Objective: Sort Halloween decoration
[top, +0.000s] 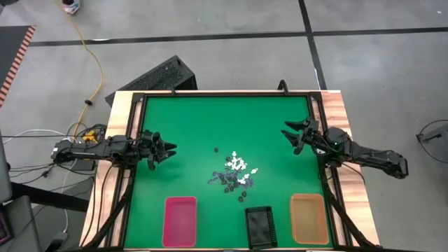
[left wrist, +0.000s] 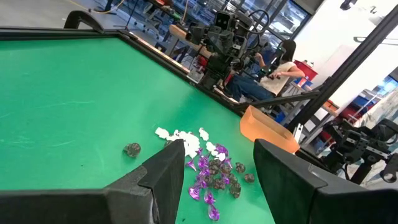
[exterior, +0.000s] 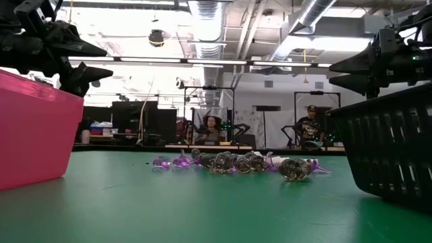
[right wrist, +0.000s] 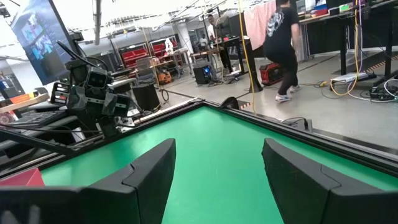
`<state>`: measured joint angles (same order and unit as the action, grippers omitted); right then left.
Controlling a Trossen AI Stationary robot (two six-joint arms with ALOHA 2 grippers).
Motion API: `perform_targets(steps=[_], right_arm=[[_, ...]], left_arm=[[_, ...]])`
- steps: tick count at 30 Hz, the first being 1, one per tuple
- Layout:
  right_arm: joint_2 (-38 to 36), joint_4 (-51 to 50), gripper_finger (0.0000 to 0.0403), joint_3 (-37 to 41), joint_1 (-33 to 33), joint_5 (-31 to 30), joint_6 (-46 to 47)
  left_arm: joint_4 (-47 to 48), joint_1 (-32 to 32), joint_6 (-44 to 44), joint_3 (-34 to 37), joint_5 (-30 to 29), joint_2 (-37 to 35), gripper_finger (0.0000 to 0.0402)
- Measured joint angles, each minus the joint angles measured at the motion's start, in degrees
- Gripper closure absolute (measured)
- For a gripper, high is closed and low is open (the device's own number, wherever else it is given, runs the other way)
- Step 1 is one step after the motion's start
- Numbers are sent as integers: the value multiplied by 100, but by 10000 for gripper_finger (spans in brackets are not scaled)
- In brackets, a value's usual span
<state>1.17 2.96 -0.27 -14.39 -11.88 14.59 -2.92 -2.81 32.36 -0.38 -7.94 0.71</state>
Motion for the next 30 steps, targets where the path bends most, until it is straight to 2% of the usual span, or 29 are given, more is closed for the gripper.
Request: perform_targets(steps=[25, 30], right_arm=[[0, 2, 134, 2, 0, 0, 1], [0, 0, 134, 1, 2, 0, 0]], left_arm=[[0, -2, -23, -1, -1, 0, 219], [-121, 7, -257, 0, -745, 13, 219]])
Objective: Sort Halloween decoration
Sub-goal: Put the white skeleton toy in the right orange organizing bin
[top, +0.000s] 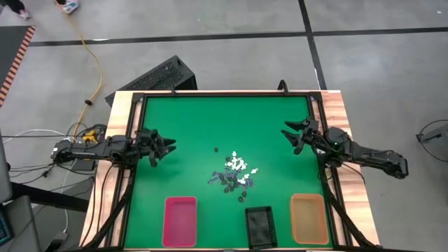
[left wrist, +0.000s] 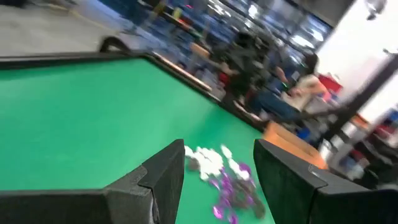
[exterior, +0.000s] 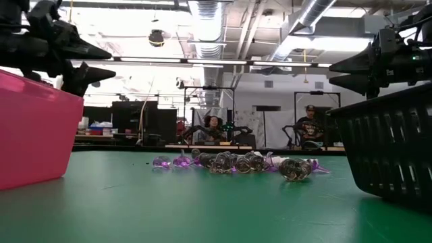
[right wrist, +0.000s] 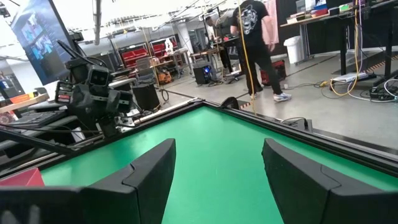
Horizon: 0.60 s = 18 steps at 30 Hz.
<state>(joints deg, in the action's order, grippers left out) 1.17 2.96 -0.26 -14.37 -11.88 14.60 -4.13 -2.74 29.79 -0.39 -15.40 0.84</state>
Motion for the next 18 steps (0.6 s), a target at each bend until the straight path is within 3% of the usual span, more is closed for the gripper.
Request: perform_targets(steps=[5, 8, 14, 18], right_arm=[[-2, 1, 134, 1, 0, -1, 2], [-2, 0, 134, 1, 0, 0, 2], [0, 1, 134, 0, 0, 0, 0], [-2, 2, 134, 0, 0, 0, 1]], left_arm=[[-118, 0, 690, 0, -868, 0, 219], [-241, 0, 1384, 0, -939, -2, 219], [-227, 1, 1695, 0, -1698, 2, 219], [-796, 0, 1995, -6, -1633, 0, 219]])
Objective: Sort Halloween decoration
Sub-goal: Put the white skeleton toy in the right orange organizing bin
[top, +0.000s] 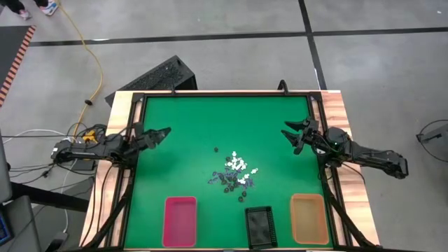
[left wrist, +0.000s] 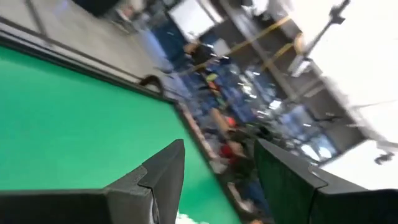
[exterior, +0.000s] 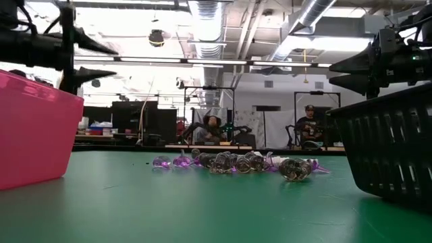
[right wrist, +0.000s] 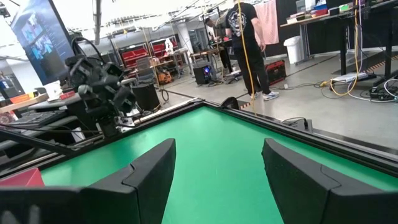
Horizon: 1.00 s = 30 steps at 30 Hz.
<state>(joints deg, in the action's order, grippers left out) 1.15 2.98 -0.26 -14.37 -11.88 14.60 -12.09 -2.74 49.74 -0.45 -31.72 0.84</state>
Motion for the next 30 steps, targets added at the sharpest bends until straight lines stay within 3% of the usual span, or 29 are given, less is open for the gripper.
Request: perform_targets(steps=[7, 14, 16, 19, 22, 30], right_arm=[[0, 35, 134, -1, 3, -2, 47], [0, 37, 134, 1, 9, -2, 61], [0, 57, 134, 1, 11, -4, 608], [0, 125, 134, 1, -19, -196, 2329], [0, 156, 134, 1, -86, -314, 3386], [4, 339, 134, -121, -454, -324, 4068]], left_arm=[[-602, -2, -42, -463, 559, 32, 219], [-559, -2, -529, -1182, 574, 441, 219], [-543, -1, -581, -1344, 600, 644, 219], [-538, -2, -610, -1540, 796, 897, 219], [-538, -2, -647, -1694, 838, 1113, 219], [-581, -1, -852, -1943, 53, 1440, 219]])
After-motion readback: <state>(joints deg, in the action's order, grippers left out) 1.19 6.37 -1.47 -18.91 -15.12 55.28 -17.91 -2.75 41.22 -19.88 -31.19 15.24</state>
